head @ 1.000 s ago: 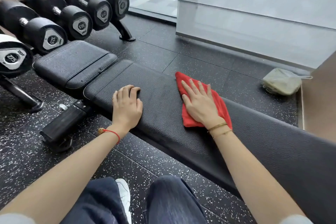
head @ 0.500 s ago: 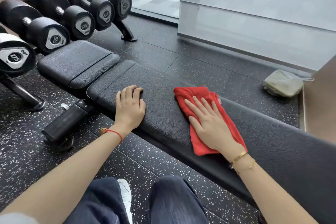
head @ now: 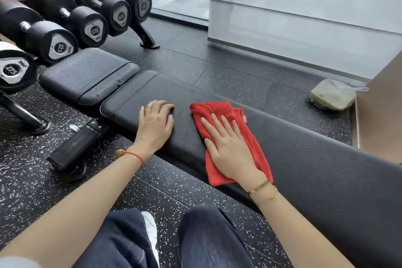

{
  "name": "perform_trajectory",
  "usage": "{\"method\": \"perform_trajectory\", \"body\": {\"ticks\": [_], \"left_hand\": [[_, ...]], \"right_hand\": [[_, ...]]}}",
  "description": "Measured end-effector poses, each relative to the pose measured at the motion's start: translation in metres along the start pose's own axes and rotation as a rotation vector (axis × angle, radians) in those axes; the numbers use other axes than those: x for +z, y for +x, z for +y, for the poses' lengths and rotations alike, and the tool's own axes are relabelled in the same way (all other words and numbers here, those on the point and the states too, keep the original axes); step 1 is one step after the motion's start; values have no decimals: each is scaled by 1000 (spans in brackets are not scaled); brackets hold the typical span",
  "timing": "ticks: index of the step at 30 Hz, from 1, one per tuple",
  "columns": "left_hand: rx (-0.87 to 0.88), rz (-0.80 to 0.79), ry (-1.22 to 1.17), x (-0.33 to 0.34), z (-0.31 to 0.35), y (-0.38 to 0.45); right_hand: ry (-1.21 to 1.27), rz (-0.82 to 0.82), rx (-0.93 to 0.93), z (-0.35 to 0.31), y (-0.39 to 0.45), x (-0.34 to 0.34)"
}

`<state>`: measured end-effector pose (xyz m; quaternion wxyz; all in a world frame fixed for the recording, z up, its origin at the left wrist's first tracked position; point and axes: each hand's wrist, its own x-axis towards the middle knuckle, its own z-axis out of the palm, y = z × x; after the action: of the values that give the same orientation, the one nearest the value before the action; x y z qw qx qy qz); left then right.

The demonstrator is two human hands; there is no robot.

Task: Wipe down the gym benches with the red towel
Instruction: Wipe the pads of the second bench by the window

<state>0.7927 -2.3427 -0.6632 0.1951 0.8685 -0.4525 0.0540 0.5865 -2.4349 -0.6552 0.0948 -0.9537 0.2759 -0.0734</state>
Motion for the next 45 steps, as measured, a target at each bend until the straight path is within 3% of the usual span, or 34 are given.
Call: {"method": "perform_trajectory", "body": {"ticks": [5, 11, 14, 20, 25, 31, 34, 40, 45], "left_hand": [[51, -16, -167, -3, 37, 0], [217, -71, -158, 12, 106, -19], [274, -79, -129, 18, 131, -29], [291, -122, -133, 28, 157, -41], [325, -158, -106, 38, 168, -47], [330, -116, -88, 43, 168, -49], [334, -100, -91, 44, 169, -51], [331, -120, -74, 42, 173, -54], [303, -89, -109, 43, 175, -54]], "right_hand": [[9, 29, 127, 44, -56, -13], [-54, 48, 398, 86, -11, -26], [-64, 41, 375, 83, -16, -25], [-41, 59, 319, 79, -109, -28], [-24, 108, 488, 124, -169, -39], [-50, 142, 762, 185, -154, -55], [-37, 138, 732, 176, -153, -55], [-47, 94, 431, 128, -185, -41], [-43, 63, 331, 137, -139, -43]]}}
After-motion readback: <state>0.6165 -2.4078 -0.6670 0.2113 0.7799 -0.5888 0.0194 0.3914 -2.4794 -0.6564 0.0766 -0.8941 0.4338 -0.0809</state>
